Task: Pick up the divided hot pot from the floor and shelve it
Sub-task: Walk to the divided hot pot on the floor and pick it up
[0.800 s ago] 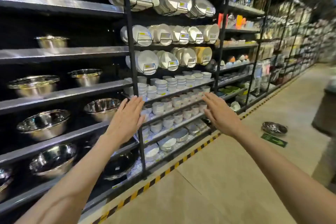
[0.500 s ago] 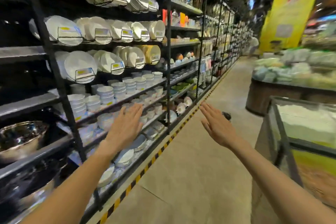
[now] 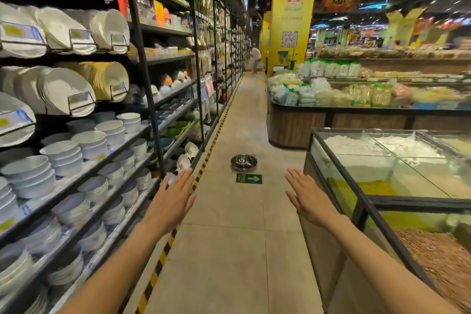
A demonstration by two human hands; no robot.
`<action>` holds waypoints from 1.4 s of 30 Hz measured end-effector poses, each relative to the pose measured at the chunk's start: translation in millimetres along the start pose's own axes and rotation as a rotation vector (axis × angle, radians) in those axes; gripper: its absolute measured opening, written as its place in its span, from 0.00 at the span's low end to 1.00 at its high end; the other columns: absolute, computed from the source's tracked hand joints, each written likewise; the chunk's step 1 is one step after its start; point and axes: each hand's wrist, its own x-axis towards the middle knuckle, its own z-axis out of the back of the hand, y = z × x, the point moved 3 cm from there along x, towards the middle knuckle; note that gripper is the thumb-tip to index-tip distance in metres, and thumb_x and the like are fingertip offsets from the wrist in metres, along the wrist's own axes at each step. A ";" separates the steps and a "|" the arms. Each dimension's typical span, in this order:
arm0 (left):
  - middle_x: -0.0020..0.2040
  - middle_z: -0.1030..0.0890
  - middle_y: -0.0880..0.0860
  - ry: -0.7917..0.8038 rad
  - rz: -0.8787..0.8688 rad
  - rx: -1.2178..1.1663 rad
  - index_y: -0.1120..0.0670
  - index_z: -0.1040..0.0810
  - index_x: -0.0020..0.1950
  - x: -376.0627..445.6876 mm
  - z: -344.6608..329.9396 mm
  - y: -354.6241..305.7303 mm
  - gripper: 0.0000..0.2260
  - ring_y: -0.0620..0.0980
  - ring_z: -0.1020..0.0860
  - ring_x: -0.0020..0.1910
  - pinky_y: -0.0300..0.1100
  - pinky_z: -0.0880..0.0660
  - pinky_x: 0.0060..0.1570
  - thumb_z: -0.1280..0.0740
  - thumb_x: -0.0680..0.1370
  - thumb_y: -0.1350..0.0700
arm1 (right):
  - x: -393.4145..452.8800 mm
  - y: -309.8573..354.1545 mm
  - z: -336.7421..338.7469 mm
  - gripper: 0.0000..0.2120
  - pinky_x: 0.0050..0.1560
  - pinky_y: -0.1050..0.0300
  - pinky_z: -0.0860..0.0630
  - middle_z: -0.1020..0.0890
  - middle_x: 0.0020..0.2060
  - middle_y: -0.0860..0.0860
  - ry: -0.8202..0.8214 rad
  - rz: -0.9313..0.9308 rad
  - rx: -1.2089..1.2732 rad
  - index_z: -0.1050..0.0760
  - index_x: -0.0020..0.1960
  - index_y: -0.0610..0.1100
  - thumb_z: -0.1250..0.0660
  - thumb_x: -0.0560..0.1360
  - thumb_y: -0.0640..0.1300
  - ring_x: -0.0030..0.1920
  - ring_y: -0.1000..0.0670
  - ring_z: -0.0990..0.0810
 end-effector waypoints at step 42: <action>0.75 0.39 0.55 0.283 -0.070 -0.298 0.56 0.44 0.74 1081.8 -517.4 208.9 0.25 0.52 0.38 0.73 0.47 0.41 0.71 0.44 0.79 0.51 | 1018.6 -399.1 -389.1 0.24 0.74 0.52 0.45 0.41 0.76 0.46 0.240 -0.420 0.158 0.44 0.75 0.43 0.47 0.81 0.49 0.76 0.46 0.44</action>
